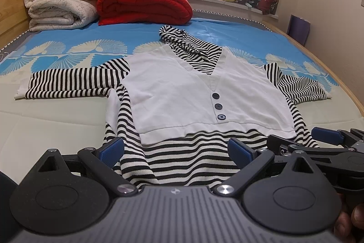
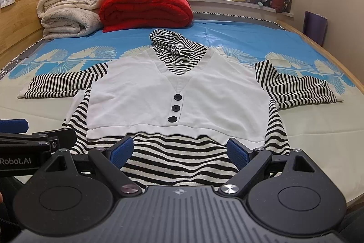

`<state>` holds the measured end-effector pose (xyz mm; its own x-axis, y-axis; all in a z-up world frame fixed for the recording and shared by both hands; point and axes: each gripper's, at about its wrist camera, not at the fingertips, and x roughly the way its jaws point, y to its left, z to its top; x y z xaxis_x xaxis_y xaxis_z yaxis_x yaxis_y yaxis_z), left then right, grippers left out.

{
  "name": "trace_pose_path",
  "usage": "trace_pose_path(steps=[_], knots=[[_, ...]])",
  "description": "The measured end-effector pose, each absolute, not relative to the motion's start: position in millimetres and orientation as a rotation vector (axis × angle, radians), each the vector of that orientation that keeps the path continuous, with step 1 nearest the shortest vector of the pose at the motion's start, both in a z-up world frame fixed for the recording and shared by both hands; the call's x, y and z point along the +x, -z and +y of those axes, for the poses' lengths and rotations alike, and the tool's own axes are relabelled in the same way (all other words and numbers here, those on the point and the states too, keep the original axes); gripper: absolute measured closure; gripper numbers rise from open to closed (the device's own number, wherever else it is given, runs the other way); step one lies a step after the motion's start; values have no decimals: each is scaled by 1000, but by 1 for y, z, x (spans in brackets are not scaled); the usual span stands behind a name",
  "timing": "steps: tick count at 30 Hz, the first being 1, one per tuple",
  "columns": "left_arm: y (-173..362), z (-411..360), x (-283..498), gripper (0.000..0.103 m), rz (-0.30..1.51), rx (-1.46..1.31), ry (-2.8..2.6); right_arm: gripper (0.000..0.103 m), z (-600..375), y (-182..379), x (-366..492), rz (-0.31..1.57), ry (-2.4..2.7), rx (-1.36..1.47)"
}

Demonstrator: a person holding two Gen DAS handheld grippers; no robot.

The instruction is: Fold small clothes

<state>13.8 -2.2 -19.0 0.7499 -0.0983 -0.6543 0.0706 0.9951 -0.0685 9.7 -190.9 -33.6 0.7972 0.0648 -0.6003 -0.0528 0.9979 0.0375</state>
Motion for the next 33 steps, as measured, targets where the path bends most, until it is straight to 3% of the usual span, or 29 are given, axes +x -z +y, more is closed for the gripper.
trace_pose_path(steps=[9,12,16,21,23,26,30,33], knots=[[18,-3,12,5,698,-34,97,13,-192,34,10,647,-62,19],[16,-7,8,11,661,-6,102,13,-192,33,10,641,-64,20],[9,-7,6,25,631,24,107,15,-190,31,8,626,-72,16],[-16,22,31,42,672,-92,153,35,-193,27,6,600,-56,21],[-28,33,50,58,645,-68,129,52,-195,25,6,588,-54,35],[-40,58,91,73,615,-95,105,67,-199,22,5,559,-53,49],[-41,103,161,80,606,-127,29,68,-202,14,5,513,-56,54],[-28,151,212,80,633,-158,-85,68,-206,7,11,528,-77,64]])
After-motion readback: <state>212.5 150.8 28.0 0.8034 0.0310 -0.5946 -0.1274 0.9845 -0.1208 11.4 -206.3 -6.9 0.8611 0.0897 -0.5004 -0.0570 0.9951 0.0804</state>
